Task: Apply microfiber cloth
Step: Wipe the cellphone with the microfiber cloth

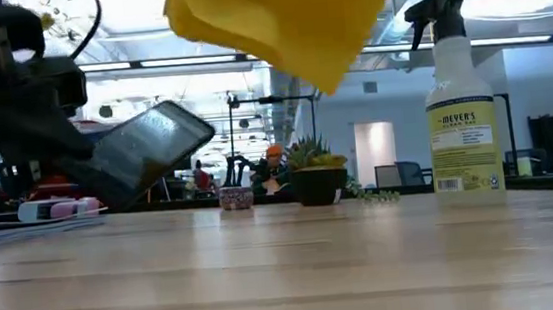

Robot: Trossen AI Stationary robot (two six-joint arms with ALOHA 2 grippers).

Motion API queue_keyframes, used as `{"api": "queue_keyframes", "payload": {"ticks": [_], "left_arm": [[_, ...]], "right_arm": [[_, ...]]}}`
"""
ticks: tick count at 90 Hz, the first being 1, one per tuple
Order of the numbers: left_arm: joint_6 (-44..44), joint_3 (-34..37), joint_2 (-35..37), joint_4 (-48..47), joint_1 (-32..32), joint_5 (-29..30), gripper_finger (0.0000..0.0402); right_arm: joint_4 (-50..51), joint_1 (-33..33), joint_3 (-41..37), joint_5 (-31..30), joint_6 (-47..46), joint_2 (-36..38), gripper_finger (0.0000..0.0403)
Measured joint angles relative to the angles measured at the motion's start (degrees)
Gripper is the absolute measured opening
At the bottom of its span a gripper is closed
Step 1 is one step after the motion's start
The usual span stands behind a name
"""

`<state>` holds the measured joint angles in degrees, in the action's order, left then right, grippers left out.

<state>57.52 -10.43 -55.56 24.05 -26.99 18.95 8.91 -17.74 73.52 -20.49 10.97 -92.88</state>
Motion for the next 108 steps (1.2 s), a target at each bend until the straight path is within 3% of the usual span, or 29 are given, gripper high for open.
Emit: {"api": "queue_keyframes", "payload": {"ticks": [11,26,61,84,108], "left_arm": [[-0.2,-3.9,-9.6,4.7,-0.3,-4.2,0.0004],[-0.4,-5.4,-20.9,18.7,1.1,-9.1,0.0004],[3.2,-5.5,-40.8,41.3,6.1,-14.5,0.0004],[5.5,-7.8,-46.6,40.4,6.5,-15.1,0.0004],[6.7,-8.2,-47.0,38.8,6.0,-14.9,0.0003]], "right_arm": [[-1.4,-3.3,0.0,-4.9,-2.2,-2.9,0.0000],[-1.3,-5.7,0.0,-13.1,-3.4,-6.8,0.0000],[-7.0,-5.9,0.0,-13.7,-6.9,-18.6,0.0000],[-18.1,-5.7,0.1,-14.4,-12.6,-26.6,0.0000],[-13.1,-6.3,0.1,-21.0,-16.1,-25.6,0.0000]]}}
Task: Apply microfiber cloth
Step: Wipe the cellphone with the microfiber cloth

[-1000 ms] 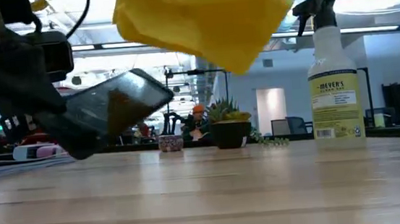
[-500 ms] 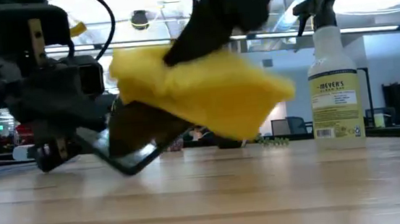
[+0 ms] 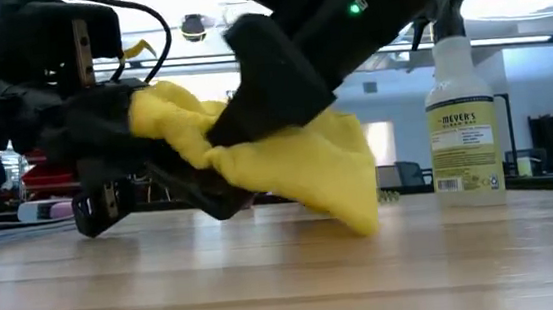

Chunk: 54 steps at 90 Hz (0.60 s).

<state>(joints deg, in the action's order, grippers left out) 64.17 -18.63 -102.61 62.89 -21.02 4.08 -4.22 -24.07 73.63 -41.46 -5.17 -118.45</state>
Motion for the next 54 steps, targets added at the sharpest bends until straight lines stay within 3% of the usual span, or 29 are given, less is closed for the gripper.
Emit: {"api": "queue_keyframes", "payload": {"ticks": [24,54], "left_arm": [[0.6,0.0,-0.2,-1.4,-0.9,-0.7,0.0002],[1.1,-0.2,-0.2,-2.1,-1.1,-2.8,0.0008]], "right_arm": [[11.1,0.5,0.0,-5.7,-6.4,2.2,0.0000],[5.0,-1.5,-0.2,5.0,-5.1,1.7,0.0000]]}}
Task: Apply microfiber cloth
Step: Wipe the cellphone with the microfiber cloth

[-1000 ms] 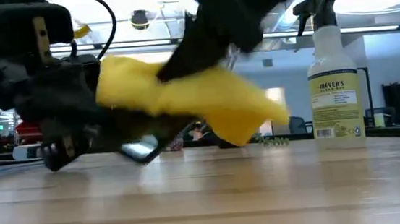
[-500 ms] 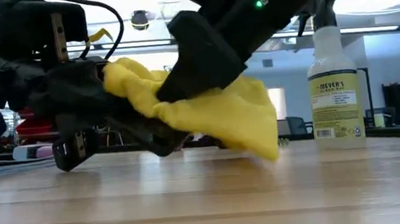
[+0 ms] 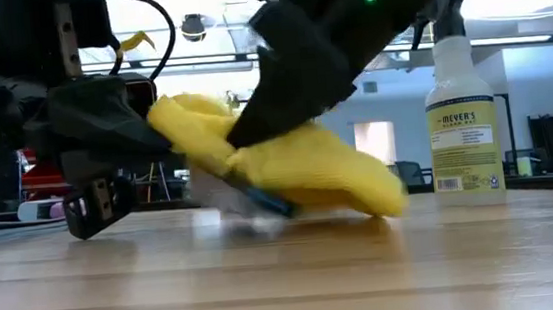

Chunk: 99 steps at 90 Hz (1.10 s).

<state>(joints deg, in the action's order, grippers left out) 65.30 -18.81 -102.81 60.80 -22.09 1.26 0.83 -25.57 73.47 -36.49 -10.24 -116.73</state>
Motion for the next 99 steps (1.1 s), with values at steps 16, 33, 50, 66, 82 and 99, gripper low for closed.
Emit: {"api": "queue_keyframes", "payload": {"ticks": [16,33,50,66,82,99], "left_arm": [[0.0,0.0,0.0,-0.1,-0.1,0.4,0.0004],[-4.7,0.2,6.1,-8.5,-0.6,-0.1,0.0002],[-14.4,-0.6,19.5,-36.9,0.5,7.4,0.0001],[-28.0,-3.8,27.4,-53.4,0.8,12.7,0.0000],[-36.7,-6.6,28.9,-54.3,0.9,13.2,0.0000],[-22.6,-7.5,26.1,-53.6,-0.4,11.3,0.0000]], "right_arm": [[0.7,0.1,0.0,-2.9,-0.3,0.1,0.0000],[2.6,0.2,0.1,-3.4,-2.0,3.0,0.0000],[1.9,4.5,0.0,3.3,-2.4,3.0,0.0000],[1.9,7.0,0.0,5.0,-1.1,3.0,0.0000],[5.3,5.3,0.1,2.7,-1.5,5.2,0.0000],[20.0,4.0,0.1,1.6,-17.7,7.6,0.0000]]}}
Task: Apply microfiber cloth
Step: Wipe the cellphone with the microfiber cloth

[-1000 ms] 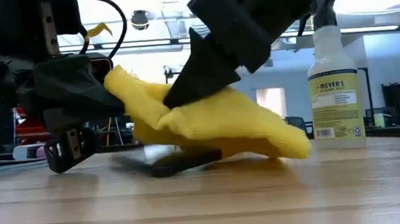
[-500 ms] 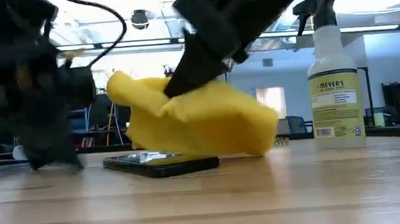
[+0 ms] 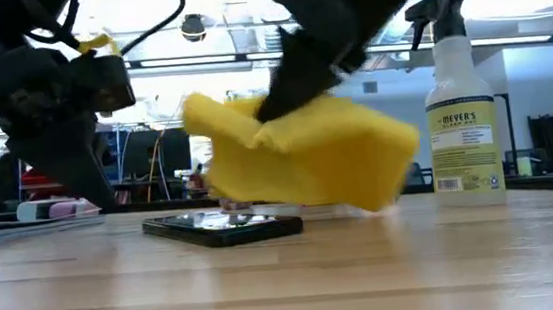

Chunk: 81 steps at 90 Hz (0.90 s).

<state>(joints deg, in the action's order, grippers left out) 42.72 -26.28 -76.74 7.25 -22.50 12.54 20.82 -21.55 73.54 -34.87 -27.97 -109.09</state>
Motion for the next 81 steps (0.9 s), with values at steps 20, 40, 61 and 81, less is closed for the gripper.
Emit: {"api": "queue_keyframes", "payload": {"ticks": [20,40,61,81], "left_arm": [[13.2,-0.2,-7.4,3.3,-3.3,0.5,0.0003],[16.2,-0.1,-10.6,9.5,-3.8,0.0,0.0062],[19.8,-0.1,-10.7,10.4,-3.9,0.7,0.0123],[25.3,-0.1,-13.6,11.1,-3.9,5.2,0.0129]], "right_arm": [[12.5,0.4,0.0,0.6,-15.3,-1.8,0.0000],[11.0,0.8,0.1,5.3,-15.2,-2.7,0.0044],[5.4,1.0,3.7,12.6,-9.2,-0.3,0.0170],[-14.5,6.3,3.8,31.1,-6.7,-5.5,0.0242]]}}
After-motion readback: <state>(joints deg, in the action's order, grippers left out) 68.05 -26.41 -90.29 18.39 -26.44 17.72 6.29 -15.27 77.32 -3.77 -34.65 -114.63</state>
